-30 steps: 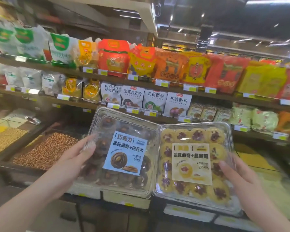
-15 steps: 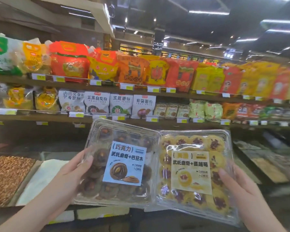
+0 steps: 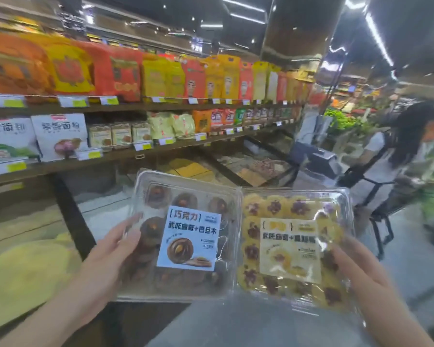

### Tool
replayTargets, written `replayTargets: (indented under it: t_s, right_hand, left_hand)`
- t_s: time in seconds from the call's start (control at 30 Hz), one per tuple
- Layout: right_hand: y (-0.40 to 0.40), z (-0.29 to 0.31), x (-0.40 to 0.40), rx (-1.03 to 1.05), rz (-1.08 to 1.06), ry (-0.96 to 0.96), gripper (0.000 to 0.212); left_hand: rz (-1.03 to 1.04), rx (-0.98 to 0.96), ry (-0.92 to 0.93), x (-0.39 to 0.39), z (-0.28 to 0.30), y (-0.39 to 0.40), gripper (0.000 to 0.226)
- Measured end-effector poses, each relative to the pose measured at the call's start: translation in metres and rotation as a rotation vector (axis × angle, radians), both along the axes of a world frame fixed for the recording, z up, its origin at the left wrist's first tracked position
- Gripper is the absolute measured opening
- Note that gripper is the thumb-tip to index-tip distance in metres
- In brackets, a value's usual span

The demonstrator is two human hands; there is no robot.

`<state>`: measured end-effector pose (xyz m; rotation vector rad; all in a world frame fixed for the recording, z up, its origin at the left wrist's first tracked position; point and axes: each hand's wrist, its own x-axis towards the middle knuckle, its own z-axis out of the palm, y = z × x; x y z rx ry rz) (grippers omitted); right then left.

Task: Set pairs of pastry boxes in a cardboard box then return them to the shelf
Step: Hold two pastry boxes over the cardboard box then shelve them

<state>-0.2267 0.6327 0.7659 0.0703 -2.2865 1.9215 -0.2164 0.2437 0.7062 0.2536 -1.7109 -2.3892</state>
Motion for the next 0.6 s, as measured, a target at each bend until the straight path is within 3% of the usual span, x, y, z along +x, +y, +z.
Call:
replayTargets:
  t_s: [0.1,0.2,0.43,0.53,0.6]
  right_hand:
    - [0.054,0.009,0.039,-0.037,-0.063,-0.044,0.030]
    - [0.115,0.016,0.073,-0.050,-0.146,-0.030,0.030]
    - [0.258,0.023,0.173,-0.073,-0.424,0.002,0.027]
    - [0.311,0.017,0.225,0.046,-0.598,0.003,0.073]
    - [0.348,0.006,0.266,0.074,-0.702,0.006,0.074]
  left_hand:
    - [-0.120,0.018,0.013,-0.005,0.005,0.060,0.045]
    - [-0.264,0.048,0.033,-0.005,0.009,0.125,0.064]
    - [-0.464,0.010,0.032,0.009,0.016,0.303,0.030]
    - [-0.607,0.022,0.046,0.019,0.017,0.370,0.028]
    - [-0.739,0.010,0.072,0.024,0.018,0.413,0.054]
